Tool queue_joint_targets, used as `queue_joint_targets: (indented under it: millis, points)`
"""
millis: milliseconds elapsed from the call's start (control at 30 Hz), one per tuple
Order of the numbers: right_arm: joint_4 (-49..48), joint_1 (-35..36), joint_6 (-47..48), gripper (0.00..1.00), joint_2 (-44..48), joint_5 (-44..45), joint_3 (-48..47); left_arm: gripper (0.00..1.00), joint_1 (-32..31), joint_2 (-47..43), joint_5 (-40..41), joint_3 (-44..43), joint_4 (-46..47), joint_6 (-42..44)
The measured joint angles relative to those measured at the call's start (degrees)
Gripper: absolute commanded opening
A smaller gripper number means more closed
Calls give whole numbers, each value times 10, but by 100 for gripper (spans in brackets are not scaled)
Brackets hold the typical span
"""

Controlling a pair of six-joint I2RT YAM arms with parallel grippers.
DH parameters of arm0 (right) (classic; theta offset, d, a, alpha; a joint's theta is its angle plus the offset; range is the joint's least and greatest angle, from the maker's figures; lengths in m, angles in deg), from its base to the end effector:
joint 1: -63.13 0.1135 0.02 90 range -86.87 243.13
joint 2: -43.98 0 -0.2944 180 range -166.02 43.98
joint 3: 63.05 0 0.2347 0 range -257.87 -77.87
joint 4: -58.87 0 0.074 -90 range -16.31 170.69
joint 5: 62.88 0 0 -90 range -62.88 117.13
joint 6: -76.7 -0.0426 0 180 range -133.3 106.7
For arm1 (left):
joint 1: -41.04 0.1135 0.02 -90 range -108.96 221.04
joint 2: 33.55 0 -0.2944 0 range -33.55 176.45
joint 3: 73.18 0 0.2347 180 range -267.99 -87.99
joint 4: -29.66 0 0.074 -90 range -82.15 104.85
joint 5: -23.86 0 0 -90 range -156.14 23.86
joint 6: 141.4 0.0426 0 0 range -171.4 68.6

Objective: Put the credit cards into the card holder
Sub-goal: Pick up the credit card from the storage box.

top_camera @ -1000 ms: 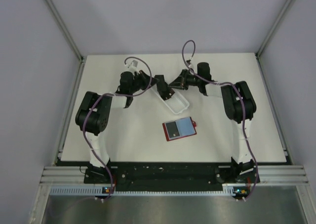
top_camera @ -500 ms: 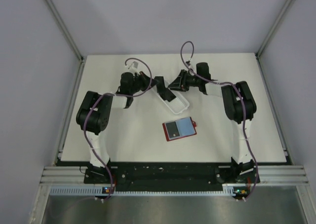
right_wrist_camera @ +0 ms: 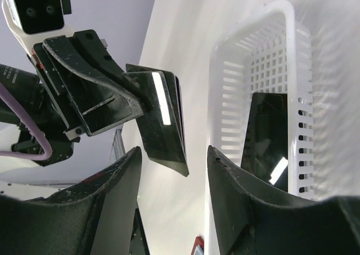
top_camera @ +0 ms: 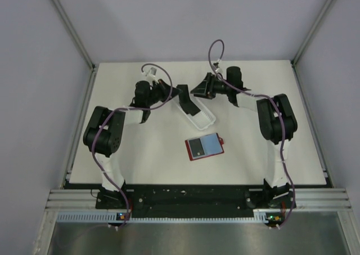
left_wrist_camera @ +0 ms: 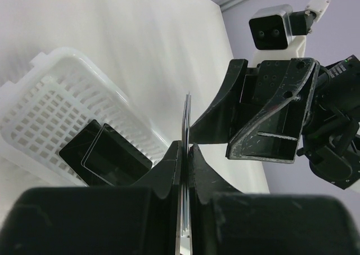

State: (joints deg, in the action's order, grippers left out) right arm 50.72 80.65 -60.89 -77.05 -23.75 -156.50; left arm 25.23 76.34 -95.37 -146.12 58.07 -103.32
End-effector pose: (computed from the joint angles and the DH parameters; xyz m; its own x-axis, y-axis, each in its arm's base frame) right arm 0.4429 0.1745 0.2235 -0.8693 0.2142 -0.4455 -0.3644 0.3313 0.8703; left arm 0.3962 -0.1338 0.2327 -0.6410 -0.5324 -0.5528 0.3207 0.4686 -0.8231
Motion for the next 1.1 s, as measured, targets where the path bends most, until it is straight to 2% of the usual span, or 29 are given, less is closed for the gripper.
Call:
queue_joint_targets:
  millis: [133, 500, 700, 867, 933, 1100]
  points:
    - [5, 3, 3, 50, 0, 0, 0, 0, 0, 1, -15, 0, 6, -12]
    - [-4, 11, -3, 31, 0, -9, -1, 0, 0, 12, -41, 0, 48, -51]
    - [-33, 14, -26, 28, -2, -22, -1, 0, 0, 22, -47, 0, 73, -76]
    - [-63, 15, -52, 6, -8, -25, -1, 0, 3, 23, -52, 0, 89, -89]
    - [-76, 14, -61, 0, -10, -26, -1, 6, 5, 23, -55, 0, 96, -92]
    - [-91, 14, -76, 0, -11, -33, -1, 30, 9, 23, -58, 0, 101, -97]
